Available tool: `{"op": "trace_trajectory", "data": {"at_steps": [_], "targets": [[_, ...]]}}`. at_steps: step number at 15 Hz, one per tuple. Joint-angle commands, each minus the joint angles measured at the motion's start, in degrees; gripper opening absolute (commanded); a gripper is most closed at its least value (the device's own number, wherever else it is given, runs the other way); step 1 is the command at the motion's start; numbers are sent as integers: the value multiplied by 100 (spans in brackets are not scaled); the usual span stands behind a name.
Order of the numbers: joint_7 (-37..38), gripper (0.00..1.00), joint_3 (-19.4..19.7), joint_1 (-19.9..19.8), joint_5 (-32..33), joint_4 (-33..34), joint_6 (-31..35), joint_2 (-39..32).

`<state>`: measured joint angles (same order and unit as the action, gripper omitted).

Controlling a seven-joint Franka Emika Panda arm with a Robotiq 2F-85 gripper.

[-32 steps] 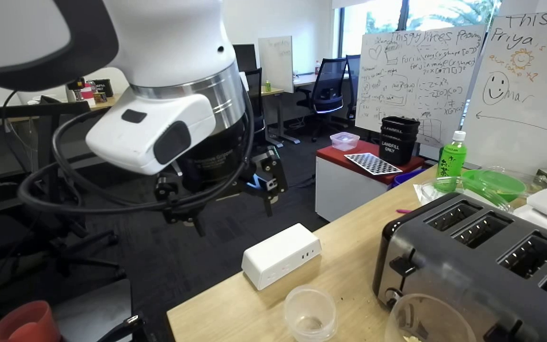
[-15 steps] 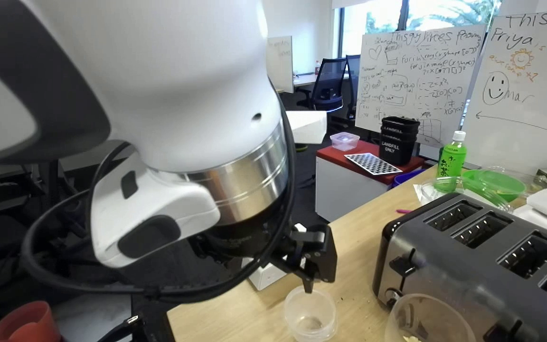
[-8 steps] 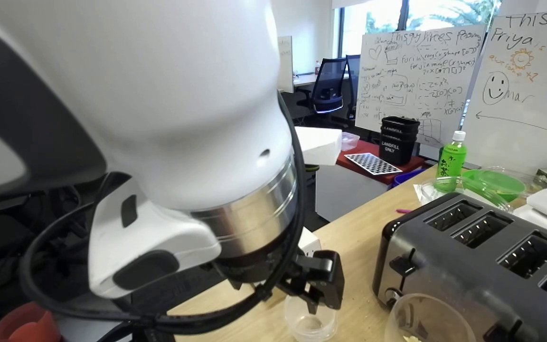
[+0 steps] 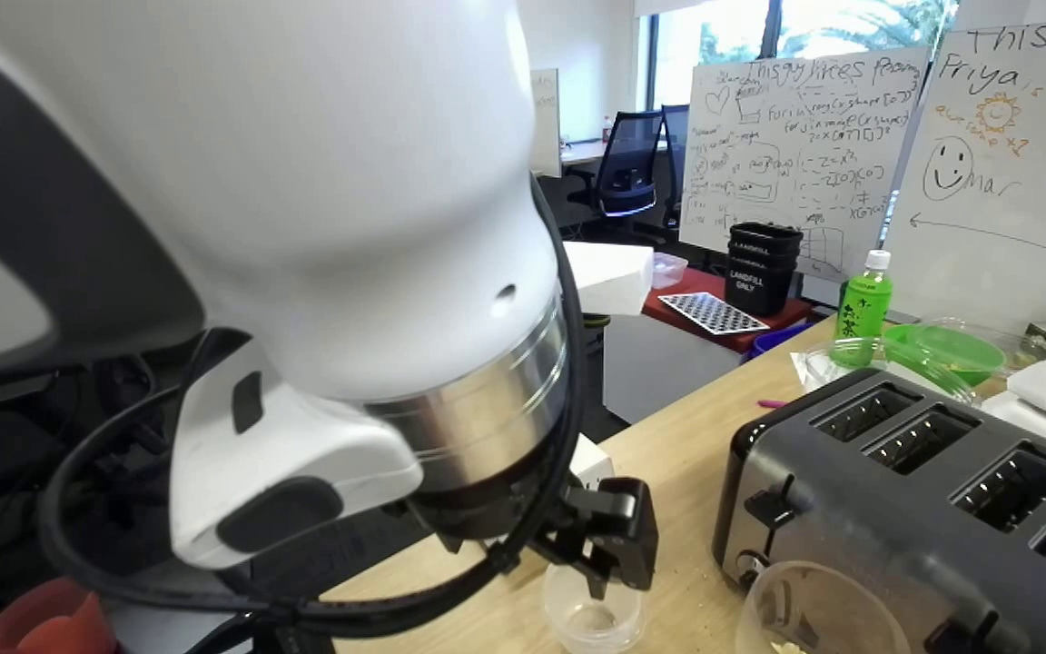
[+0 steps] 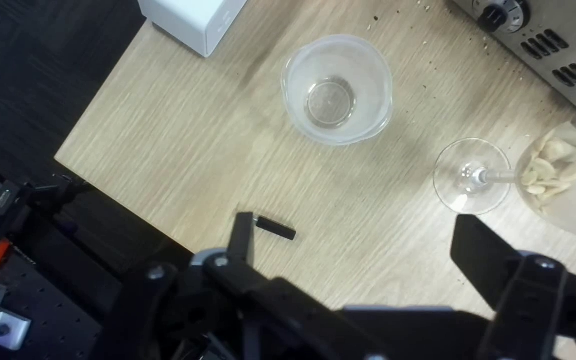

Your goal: Pour the contents in the wine glass into the bowl.

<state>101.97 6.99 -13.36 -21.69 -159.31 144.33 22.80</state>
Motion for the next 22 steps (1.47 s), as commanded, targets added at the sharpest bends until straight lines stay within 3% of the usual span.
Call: {"op": "trace_trajectory", "data": {"at_steps": [1, 10, 17, 18, 22], "targets": [[-25, 100, 74, 51, -293, 6, 89, -47], [96, 100, 374, 14, -990, -5, 498, -578], [-606, 100, 627, 176, -2827, -16, 575, -1109], [-325, 100, 462, 27, -2406, -11, 499, -1050], [-469, 100, 498, 24, -2659, -4, 499, -1110]]}}
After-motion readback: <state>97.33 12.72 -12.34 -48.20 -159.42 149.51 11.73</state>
